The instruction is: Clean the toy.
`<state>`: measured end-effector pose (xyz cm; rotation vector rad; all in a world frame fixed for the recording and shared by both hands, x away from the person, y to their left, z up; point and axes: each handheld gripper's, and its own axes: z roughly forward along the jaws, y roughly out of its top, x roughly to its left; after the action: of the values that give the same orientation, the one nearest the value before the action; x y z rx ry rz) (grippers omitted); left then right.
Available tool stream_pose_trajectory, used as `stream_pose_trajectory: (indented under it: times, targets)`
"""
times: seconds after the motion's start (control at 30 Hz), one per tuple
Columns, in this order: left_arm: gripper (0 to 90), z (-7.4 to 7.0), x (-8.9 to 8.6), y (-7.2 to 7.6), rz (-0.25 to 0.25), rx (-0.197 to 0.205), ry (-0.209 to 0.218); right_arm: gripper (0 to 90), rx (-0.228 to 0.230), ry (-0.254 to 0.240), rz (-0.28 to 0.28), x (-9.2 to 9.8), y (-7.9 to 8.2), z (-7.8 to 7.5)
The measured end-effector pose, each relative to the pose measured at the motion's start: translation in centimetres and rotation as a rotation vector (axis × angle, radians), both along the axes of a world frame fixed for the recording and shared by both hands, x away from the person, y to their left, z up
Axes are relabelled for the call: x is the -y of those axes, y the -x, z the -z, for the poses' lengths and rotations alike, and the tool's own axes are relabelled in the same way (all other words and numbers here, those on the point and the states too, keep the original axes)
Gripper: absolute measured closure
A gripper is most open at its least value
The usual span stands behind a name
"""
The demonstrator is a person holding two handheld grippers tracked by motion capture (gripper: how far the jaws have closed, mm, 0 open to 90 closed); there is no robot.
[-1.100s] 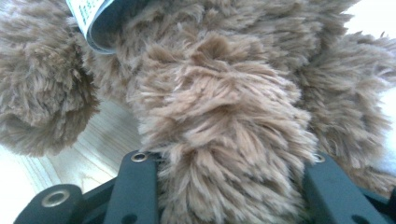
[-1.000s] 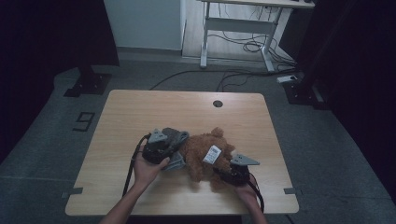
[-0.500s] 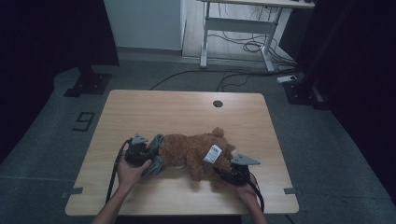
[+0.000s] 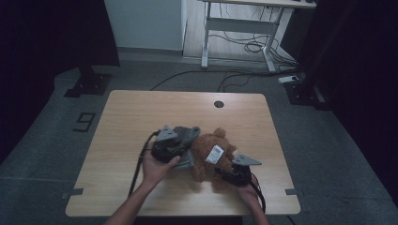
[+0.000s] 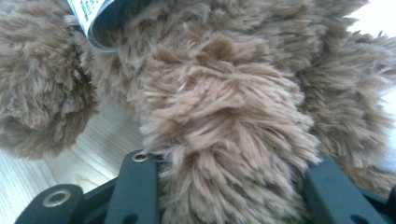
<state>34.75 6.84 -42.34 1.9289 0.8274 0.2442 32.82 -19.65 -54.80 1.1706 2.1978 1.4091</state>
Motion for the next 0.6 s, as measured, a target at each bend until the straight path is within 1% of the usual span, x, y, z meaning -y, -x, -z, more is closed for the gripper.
stream_pose_trajectory:
  times: [0.07,0.13,0.17,0.2,0.23,0.27,0.3,0.37,0.43,0.53,0.6]
  targets:
    - [78.2,0.4,2.8,-0.5,0.046,-0.024,-0.006,58.9,0.0,0.0,-0.003,0.0,0.0,0.0]
    - [78.2,1.0,5.4,-0.9,0.083,-0.042,-0.032,58.8,-0.002,-0.001,-0.005,0.0,-0.1,0.0]
    - [78.3,1.5,6.5,-1.1,0.088,-0.045,-0.054,58.9,-0.002,0.001,-0.006,0.1,-0.1,0.0]
    - [78.3,2.0,7.3,-1.3,0.083,-0.048,-0.082,58.9,-0.001,0.003,-0.006,0.1,-0.1,0.0]
    - [78.3,2.5,7.8,-1.5,0.08,-0.049,-0.115,59.0,-0.002,0.004,-0.004,0.1,0.0,0.0]
    - [78.3,3.0,8.0,-1.6,0.077,-0.053,-0.123,59.2,0.0,0.007,-0.003,0.1,0.0,0.0]
    - [78.4,3.3,7.7,-1.7,0.075,-0.061,-0.11,59.3,-0.004,0.013,0.001,0.1,-0.1,0.0]
    - [78.5,3.1,7.0,-1.7,0.069,-0.065,-0.101,59.5,-0.008,0.009,-0.005,0.2,-0.1,0.0]
    - [78.7,2.8,6.0,-1.5,0.051,-0.051,-0.118,59.7,-0.007,0.015,-0.008,0.1,-0.1,0.0]
    - [78.7,2.4,3.5,-1.3,0.002,-0.025,-0.128,59.8,-0.015,0.012,-0.006,0.1,-0.1,-0.1]
    - [78.7,2.2,1.6,-1.3,-0.045,-0.008,-0.145,59.8,-0.017,0.011,-0.007,0.1,-0.1,-0.1]
